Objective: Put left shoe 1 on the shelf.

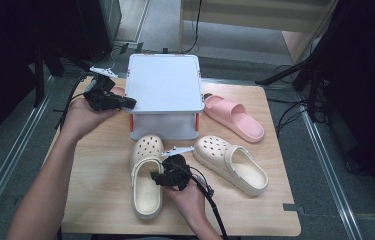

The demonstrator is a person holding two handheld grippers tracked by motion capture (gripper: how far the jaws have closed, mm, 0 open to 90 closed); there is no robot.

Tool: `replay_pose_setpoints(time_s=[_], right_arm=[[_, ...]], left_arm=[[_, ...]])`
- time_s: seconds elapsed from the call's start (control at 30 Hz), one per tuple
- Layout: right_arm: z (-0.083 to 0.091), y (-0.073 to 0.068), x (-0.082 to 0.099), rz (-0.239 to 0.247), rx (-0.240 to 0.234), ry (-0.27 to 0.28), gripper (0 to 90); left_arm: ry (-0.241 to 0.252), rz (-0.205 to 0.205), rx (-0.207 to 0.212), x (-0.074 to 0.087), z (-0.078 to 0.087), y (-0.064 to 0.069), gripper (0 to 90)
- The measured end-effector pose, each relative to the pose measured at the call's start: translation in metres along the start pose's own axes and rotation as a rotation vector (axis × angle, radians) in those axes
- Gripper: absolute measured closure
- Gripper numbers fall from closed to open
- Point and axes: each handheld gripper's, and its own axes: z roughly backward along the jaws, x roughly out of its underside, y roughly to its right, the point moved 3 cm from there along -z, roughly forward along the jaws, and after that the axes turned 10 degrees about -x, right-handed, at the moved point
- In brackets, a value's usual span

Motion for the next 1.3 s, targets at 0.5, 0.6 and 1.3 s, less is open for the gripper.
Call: replay_pose_setpoints(time_s=[0.5,0.6,1.3], right_arm=[[0.009,0.004,-0.014,0.029,0.014,0.029,78.6],[0.018,0.007,-0.026,0.034,0.024,0.055,78.5],[0.003,0.062,-0.077,-0.09,0.176,0.163,78.0]], left_arm=[[0.002,0.003,0.006,0.0,0.0,-0.001,84.4],[0.003,0.004,0.005,0.0,0.0,0.0,84.4],[0.004,0.007,0.015,0.0,-0.001,-0.002,84.3]])
